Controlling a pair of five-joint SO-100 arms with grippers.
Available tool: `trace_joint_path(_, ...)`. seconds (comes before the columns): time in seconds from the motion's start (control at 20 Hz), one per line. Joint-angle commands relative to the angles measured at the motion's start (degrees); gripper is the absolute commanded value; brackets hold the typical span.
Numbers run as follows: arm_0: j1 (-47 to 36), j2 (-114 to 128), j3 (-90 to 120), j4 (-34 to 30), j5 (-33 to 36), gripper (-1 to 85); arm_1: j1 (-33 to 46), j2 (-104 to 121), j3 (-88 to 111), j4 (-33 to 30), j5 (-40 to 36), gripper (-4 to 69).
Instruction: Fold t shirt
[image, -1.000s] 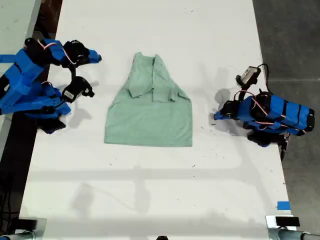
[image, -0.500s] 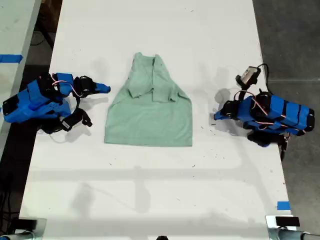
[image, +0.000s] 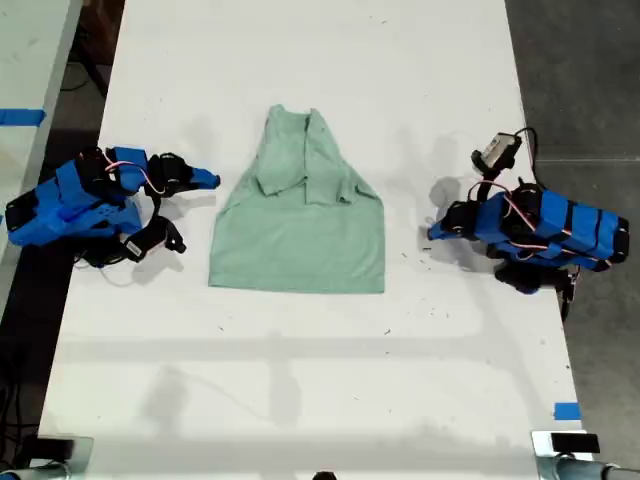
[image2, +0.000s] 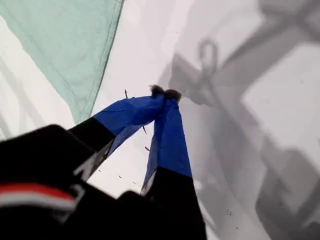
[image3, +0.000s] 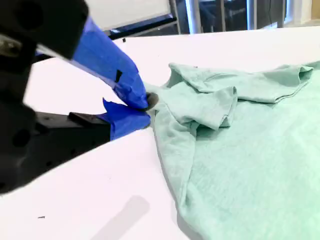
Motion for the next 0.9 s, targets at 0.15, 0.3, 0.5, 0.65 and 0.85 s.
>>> trace_joint_path(0.15,1.1,0.4,-0.2,0.2,-1.3,0.0,-0.3,0.6,2.2,-0.6,1.0,-2.1)
trace_joint_path(0.3,0.8,0.4,0.1,0.1,-1.3,0.0,-0.1,0.6,2.2,-0.5,1.1,-2.1)
trace_joint_path(0.5,0.6,0.4,0.2,0.1,-1.4,0.0,-0.1,0.6,2.2,-0.5,1.1,-2.1)
trace_joint_path(0.65,0.5,0.4,0.3,0.0,-1.5,0.0,-0.2,0.6,2.2,-0.5,0.9,-2.1)
trace_joint_path(0.85,0.4,0.4,0.4,0.0,-1.6,0.0,-0.2,0.6,2.2,-0.5,0.8,-2.1)
